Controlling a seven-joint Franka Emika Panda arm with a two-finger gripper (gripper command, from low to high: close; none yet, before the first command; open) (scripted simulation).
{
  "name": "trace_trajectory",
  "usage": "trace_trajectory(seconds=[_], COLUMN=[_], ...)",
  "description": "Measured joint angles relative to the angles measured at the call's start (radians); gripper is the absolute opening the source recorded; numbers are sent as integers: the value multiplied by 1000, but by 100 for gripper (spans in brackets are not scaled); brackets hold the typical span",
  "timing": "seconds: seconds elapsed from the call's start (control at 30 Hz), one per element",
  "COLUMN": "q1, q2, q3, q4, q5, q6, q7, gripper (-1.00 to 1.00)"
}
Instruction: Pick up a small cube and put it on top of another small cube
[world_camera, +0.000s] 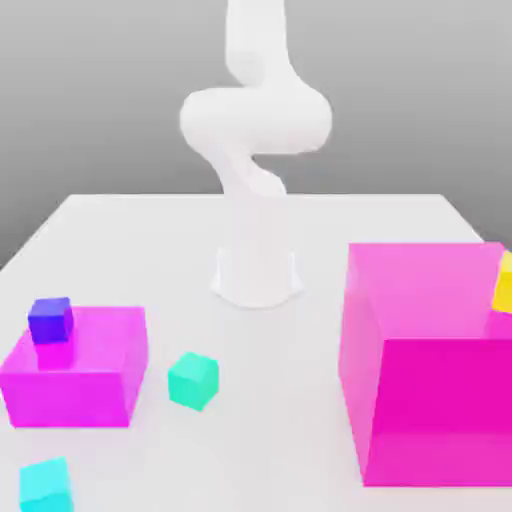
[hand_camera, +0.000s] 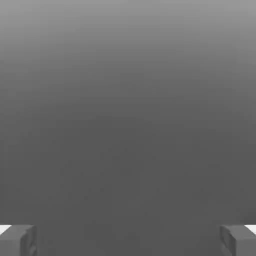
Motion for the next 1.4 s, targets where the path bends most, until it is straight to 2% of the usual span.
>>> trace_trajectory(seconds=[0.33,0.6,0.8,0.97,1.1,1.13,1.4], q1=[-143,-226,-277,-317,-338,-342,-341], q2=[369,659,876,1056,1201,1232,1214], q3=[1,-40,-69,-89,-75,-71,-73], q4=[16,29,38,46,72,78,74], q5=[-45,-54,-15,57,87,90,88], q6=[102,182,244,293,391,415,402], q7=[262,449,557,619,619,617,619], gripper=[0,0,0,0,0,-100,-100])
